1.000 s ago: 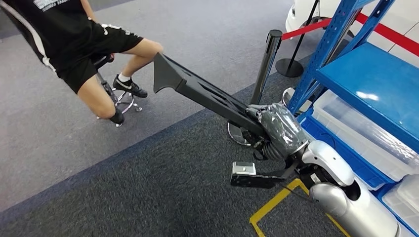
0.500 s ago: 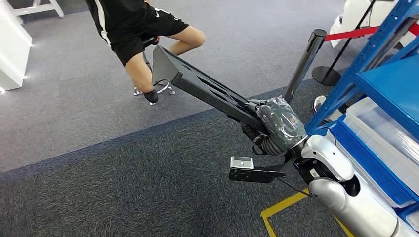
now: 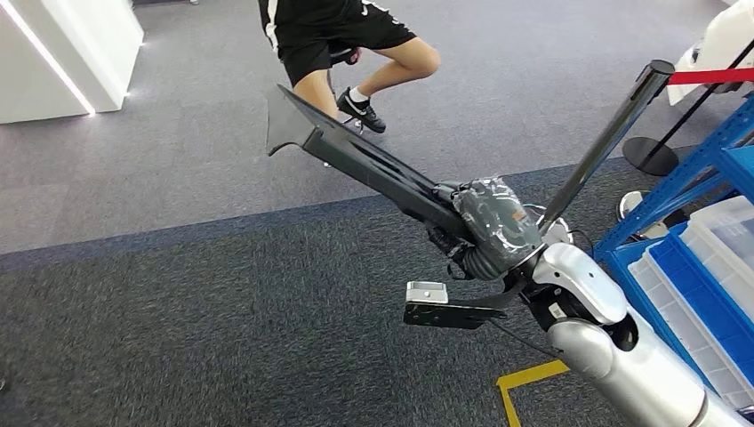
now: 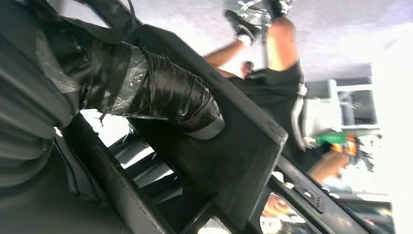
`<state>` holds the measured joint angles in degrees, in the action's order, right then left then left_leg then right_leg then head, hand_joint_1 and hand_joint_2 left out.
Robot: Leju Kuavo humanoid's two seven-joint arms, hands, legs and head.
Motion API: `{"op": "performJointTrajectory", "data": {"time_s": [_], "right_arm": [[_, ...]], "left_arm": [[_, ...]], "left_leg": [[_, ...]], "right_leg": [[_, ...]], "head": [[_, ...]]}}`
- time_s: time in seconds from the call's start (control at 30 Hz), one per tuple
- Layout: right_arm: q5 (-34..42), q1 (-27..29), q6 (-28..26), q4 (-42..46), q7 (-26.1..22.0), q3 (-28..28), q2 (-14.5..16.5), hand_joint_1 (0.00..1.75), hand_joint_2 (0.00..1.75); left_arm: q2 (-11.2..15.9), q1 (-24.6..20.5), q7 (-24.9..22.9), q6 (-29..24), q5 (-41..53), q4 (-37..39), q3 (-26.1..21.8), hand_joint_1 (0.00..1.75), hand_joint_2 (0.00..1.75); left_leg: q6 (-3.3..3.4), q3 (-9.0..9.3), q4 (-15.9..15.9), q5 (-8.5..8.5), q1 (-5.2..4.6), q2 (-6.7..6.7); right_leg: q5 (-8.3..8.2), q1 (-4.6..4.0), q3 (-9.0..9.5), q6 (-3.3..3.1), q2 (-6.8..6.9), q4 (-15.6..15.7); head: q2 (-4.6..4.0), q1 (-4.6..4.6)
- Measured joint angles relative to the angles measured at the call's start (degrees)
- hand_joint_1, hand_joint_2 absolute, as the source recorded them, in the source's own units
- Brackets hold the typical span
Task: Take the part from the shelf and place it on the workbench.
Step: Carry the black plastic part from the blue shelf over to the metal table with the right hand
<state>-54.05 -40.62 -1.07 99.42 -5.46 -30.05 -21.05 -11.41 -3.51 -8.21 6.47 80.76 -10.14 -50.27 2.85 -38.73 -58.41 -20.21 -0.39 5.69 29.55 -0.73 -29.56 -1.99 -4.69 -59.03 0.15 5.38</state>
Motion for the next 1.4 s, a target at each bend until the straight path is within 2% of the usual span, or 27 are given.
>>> {"op": "performJointTrajectory", "data": {"time_s": [0.07, 0.1, 0.17, 0.23, 0.27, 0.3, 0.33, 0.37, 0.43, 0.47, 0.5, 0.57, 0.6, 0.67, 0.73, 0.77, 0.8, 0.83, 0.87, 0.93, 1.0, 1.1, 1.17, 1.23, 1.3, 1.33, 1.4], "right_arm": [[-0.01, -0.37, 0.0, -0.04, 0.0, 0.0, 0.1, 1.75, 1.75], [-0.01, -0.51, 0.02, -0.08, 0.0, -0.01, 0.2, 1.75, 1.75], [-0.02, -0.66, 0.03, -0.15, 0.02, -0.03, 0.36, 1.75, 1.75], [-0.07, -0.71, 0.04, -0.19, 0.08, -0.05, 0.37, 1.75, 1.75], [-0.11, -0.67, 0.04, -0.19, 0.11, -0.06, 0.37, 1.75, 1.75], [-0.16, -0.62, 0.04, -0.19, 0.15, -0.08, 0.37, 1.75, 1.75], [-0.22, -0.58, 0.04, -0.19, 0.21, -0.12, 0.37, 1.75, 1.75], [-0.26, -0.57, 0.03, -0.19, 0.32, -0.17, 0.37, 1.75, 1.75], [-0.35, -0.56, 0.0, -0.02, 0.64, -0.26, 0.27, 1.75, 1.75], [-0.47, -0.49, 0.0, 0.1, 0.81, -0.3, 0.17, 1.75, 1.75], [-0.67, -0.37, 0.02, 0.21, 0.99, -0.34, 0.08, 1.75, 1.75], [-1.3, 0.03, 0.05, 0.37, 1.46, -0.58, -0.01, 1.75, 1.75], [-1.61, 0.27, 0.04, 0.47, 1.68, -0.74, -0.08, 1.75, 1.75], [-1.97, 0.93, -0.03, 0.91, 2.07, -0.96, -0.53, 1.75, 1.75], [-2.1, 1.86, -0.09, 1.39, 2.32, -0.98, -1.43, 1.75, 1.75], [-2.13, 2.37, -0.1, 1.54, 2.43, -0.98, -1.87, 1.75, 1.75], [-2.15, 2.81, -0.1, 1.64, 2.48, -0.98, -2.21, 1.75, 1.75], [-2.16, 3.14, -0.1, 1.75, 2.52, -0.98, -2.45, 1.75, 1.75], [-2.16, 3.32, -0.11, 1.91, 2.54, -0.98, -2.64, 1.75, 1.75], [-2.16, 3.29, -0.13, 2.38, 2.54, -0.98, -2.94, 1.75, 1.75], [-2.16, 3.05, -0.14, 2.84, 2.54, -0.97, -3.21, 1.75, 1.75], [-2.16, 2.89, -0.16, 3.13, 2.55, -0.96, -3.43, 1.75, 1.75], [-2.16, 2.88, -0.17, 3.22, 2.56, -0.96, -3.43, 1.75, 1.75], [-2.17, 2.95, -0.18, 3.29, 2.58, -0.97, -3.45, 1.75, 1.75], [-2.18, 3.22, -0.18, 3.32, 2.62, -0.98, -3.48, 1.75, 1.75], [-2.18, 3.36, -0.18, 3.32, 2.64, -0.98, -3.48, 1.75, 1.75], [-2.18, 3.45, -0.18, 3.32, 2.63, -0.98, -3.48, 1.75, 1.75]], "left_arm": [[0.0, 0.15, 0.02, 0.04, -0.01, 0.01, 0.0, 0.0, 1.75], [0.0, 0.22, 0.03, 0.05, -0.01, 0.01, 0.0, 0.0, 1.75], [0.01, 0.23, 0.17, 0.14, -0.01, 0.01, 0.0, 0.0, 1.75], [0.0, 0.2, 0.73, 0.52, 0.04, 0.02, 0.01, 0.0, 1.75], [0.0, 0.2, 1.03, 0.73, 0.08, 0.02, 0.02, 0.0, 1.75], [0.0, 0.2, 1.23, 0.86, 0.11, 0.02, 0.03, 0.0, 1.75], [0.0, 0.21, 1.34, 0.9, 0.13, 0.02, 0.04, 0.0, 1.75], [0.0, 0.21, 1.39, 0.88, 0.14, 0.02, 0.04, 0.0, 1.75], [-0.05, 0.12, 1.48, 0.84, 0.16, 0.01, 0.08, 0.0, 1.75], [-0.08, 0.07, 1.5, 0.82, 0.2, 0.01, 0.13, 0.0, 1.75], [-0.1, 0.07, 1.51, 0.82, 0.27, 0.02, 0.21, 0.0, 1.75], [0.0, 0.25, 1.51, 0.84, 0.57, 0.02, 0.49, 0.0, 1.75], [0.05, 0.35, 1.5, 0.87, 0.75, 0.02, 0.7, 0.0, 1.75], [0.17, 0.41, 1.42, 0.91, 1.14, 0.01, 1.14, 0.0, 1.75], [0.25, 0.37, 1.33, 0.93, 1.45, 0.01, 1.48, 0.0, 1.75], [0.28, 0.38, 1.29, 0.93, 1.55, 0.01, 1.62, 0.0, 1.75], [0.28, 0.44, 1.28, 0.94, 1.58, 0.02, 1.76, 0.0, 1.75], [0.27, 0.52, 1.27, 0.96, 1.6, 0.02, 1.87, 0.0, 1.75], [0.22, 0.57, 1.27, 0.97, 1.61, 0.02, 1.98, 0.0, 1.75], [-0.03, 0.57, 1.26, 0.98, 1.61, 0.03, 2.19, 0.0, 1.75], [-0.27, 0.52, 1.26, 0.98, 1.62, 0.04, 2.38, 0.0, 1.75], [-0.3, 0.65, 1.32, 1.01, 1.62, 0.07, 2.55, 0.0, 1.75], [-0.28, 0.68, 1.3, 0.99, 1.62, 0.09, 2.6, 0.0, 1.75], [-0.21, 0.58, 1.27, 0.98, 1.62, 0.09, 2.66, 0.0, 1.75], [-0.12, 0.56, 1.26, 0.98, 1.62, 0.09, 2.71, 0.0, 1.75], [-0.08, 0.63, 1.25, 0.98, 1.62, 0.09, 2.73, 0.0, 1.75], [-0.02, 0.77, 1.24, 0.97, 1.62, 0.09, 2.73, 0.0, 1.75]], "left_leg": [[-0.77, -0.26, 0.64, 1.22, 0.24, 1.24], [-1.07, -0.58, 0.54, 0.95, 0.17, 0.87], [-1.62, -1.85, -2.28, -2.51, 0.09, -1.75], [-2.44, -3.74, -8.78, -7.48, 0.65, -4.3], [-2.9, -4.43, -12.02, -8.56, 1.08, -4.81], [-3.37, -4.58, -14.16, -8.33, 1.52, -5.09], [-3.89, -3.82, -14.45, -7.09, 1.99, -5.37], [-4.47, -1.99, -12.76, -5.61, 2.48, -5.91], [-5.46, 3.18, -5.91, -5.23, 2.91, -8.09], [-5.37, 5.06, -3.1, -5.95, 2.77, -8.95], [-4.86, 5.96, -1.49, -6.85, 2.47, -9.37], [-3.05, 5.8, -1.01, -7.11, 1.86, -8.53], [-2.23, 5.64, -0.89, -6.89, 1.69, -7.99], [-0.86, 5.35, -0.58, -6.13, 1.42, -6.94], [-0.04, 4.72, -0.55, -5.51, 1.01, -5.72], [0.21, 4.44, -0.56, -5.26, 0.66, -4.94], [0.38, 4.2, -0.58, -5.03, 0.28, -4.13], [0.52, 4.03, -0.6, -4.83, -0.08, -3.29], [0.62, 3.93, -0.61, -4.64, -0.33, -2.49], [0.69, 3.78, -0.61, -4.32, -0.55, -1.15], [0.35, 3.5, -0.52, -3.95, -0.29, 0.0], [-0.53, 3.47, 0.21, -3.43, -0.18, 1.39], [-1.14, 2.65, -1.49, -4.92, -0.48, -0.68], [-2.03, -0.24, -7.39, -8.34, -0.01, -3.73], [-3.1, -2.91, -12.71, -10.23, 0.94, -4.91], [-3.63, -3.0, -12.94, -9.78, 1.38, -5.21], [-4.72, -0.12, -7.67, -6.64, 2.09, -6.29]], "right_leg": [[-1.0, 0.04, 0.26, 0.1, 1.29, 1.37], [-1.66, 0.19, 0.27, -0.01, 2.15, 2.21], [-3.21, 0.64, -0.12, -0.09, 3.93, 3.69], [-4.3, 0.58, -1.14, 0.12, 5.64, 4.02], [-4.73, 0.65, -1.78, 0.39, 6.54, 3.94], [-5.1, 0.79, -2.47, 0.7, 7.44, 3.75], [-5.41, 0.99, -3.2, 1.03, 8.29, 3.46], [-5.66, 1.22, -3.95, 1.38, 9.08, 3.06], [-5.89, 1.48, -5.28, 2.22, 10.4, 1.84], [-5.89, 1.48, -5.72, 2.68, 11.0, 1.24], [-5.89, 1.46, -5.96, 3.13, 11.55, 0.79], [-6.09, 1.73, -6.0, 4.06, 12.59, 0.51], [-5.78, 2.06, -6.08, 4.49, 12.08, 0.18], [-3.05, 2.48, -7.37, 4.86, 9.01, -3.1], [1.41, 2.23, -10.37, 4.46, 5.79, -10.42], [2.89, 1.93, -11.78, 4.11, 5.19, -13.87], [3.33, 1.54, -12.44, 3.61, 4.9, -15.72], [2.64, 1.05, -12.06, 2.91, 4.67, -15.35], [1.02, 0.43, -10.55, 2.09, 4.26, -12.73], [-2.36, -0.77, -6.31, 0.28, 2.03, -4.78], [-3.67, -1.39, -4.07, -0.85, 0.47, -0.18], [-4.37, -1.23, -3.09, -1.38, 2.11, 1.94], [-5.38, -0.73, -1.9, -1.29, 3.76, 4.25], [-5.81, -0.47, -1.38, -1.03, 5.43, 5.27], [-5.59, -0.21, -1.53, -0.59, 7.12, 5.04], [-5.36, 0.03, -1.64, -0.25, 7.89, 4.72], [-4.61, 0.66, -1.94, 0.74, 9.27, 3.55]], "head": [[-0.01, -0.13], [-0.01, -0.13], [-0.01, -0.02], [-0.01, 0.08], [-0.01, 0.08], [-0.01, 0.1], [-0.01, 0.1], [-0.01, 0.1], [0.0, 0.17], [0.0, 0.15], [0.0, 0.13], [-0.01, 0.02], [-0.01, -0.03], [-0.01, -0.16], [-0.01, -0.34], [-0.01, -0.39], [-0.01, -0.4], [0.0, -0.39], [0.0, -0.38], [-0.01, -0.31], [-0.01, -0.33], [0.0, -0.64], [-0.01, -0.52], [-0.02, -0.38], [-0.02, -0.38], [-0.02, -0.38], [-0.02, -0.36]]}}
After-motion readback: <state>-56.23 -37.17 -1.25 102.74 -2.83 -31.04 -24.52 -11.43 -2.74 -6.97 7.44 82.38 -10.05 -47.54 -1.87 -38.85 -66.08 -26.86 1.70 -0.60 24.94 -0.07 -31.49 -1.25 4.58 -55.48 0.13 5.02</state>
